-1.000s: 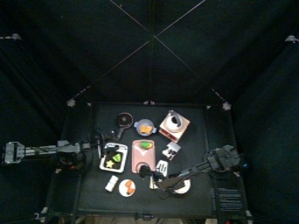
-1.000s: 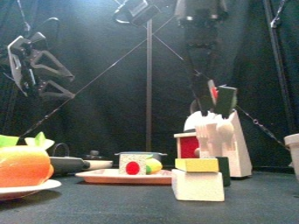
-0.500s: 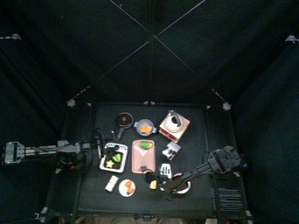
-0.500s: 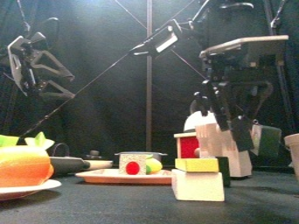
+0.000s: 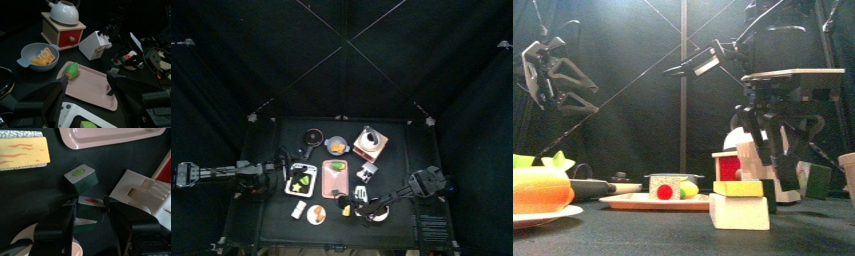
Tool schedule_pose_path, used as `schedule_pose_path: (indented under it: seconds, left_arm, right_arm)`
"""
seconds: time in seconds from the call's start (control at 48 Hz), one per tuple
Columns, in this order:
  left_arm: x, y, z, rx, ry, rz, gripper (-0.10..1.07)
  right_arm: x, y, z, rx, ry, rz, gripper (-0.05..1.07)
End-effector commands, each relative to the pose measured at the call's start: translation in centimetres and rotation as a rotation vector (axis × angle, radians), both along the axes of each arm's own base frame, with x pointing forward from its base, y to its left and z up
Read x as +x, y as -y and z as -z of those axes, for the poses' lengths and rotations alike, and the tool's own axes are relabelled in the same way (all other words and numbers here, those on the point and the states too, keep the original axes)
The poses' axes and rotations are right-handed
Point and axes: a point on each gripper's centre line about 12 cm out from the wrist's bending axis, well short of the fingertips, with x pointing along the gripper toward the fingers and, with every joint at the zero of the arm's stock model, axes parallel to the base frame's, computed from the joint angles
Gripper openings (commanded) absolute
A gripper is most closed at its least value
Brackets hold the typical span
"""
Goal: Place green sushi pieces to right of plate
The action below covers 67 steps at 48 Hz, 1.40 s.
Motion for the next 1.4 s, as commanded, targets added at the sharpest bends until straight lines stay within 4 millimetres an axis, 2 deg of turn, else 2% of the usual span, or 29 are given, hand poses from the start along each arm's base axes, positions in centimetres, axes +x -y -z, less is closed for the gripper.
schedule_pose_path:
  seconds: [0.0,0.167,0.938,1.062,1.25,1.375]
  left_arm:
    - [0.2,-0.1,-0.3,0.004,0.01,-0.001,0.96]
    - [0.2,-0.1,-0.4,0.004,0.012,-0.001,0.96]
    - [0.2,-0.1,-0.4,0.006,0.011,-0.002,0.96]
    - [0.2,-0.1,-0.4,0.006,0.011,-0.002,0.96]
    - [0.2,-0.1,-0.4,0.006,0.011,-0.002,0.96]
    - [0.2,-0.1,-0.4,0.006,0.011,-0.002,0.96]
  right_arm:
    - [0.5,0.2,-2.1,0.033,0.074,0.0,0.67]
    - [1.1,0.0,-2.3,0.055,0.109,-0.012,0.68]
    - [1.3,0.4,-1.2,0.102,0.1,0.026,0.68]
    - [1.4,0.6,-1.3,0.113,0.105,0.039,0.73]
    - [1.5,0.7,-1.3,0.106,0.107,0.04,0.87]
    - [1.4,0.7,-1.1,0.076,0.074,0.03,0.89]
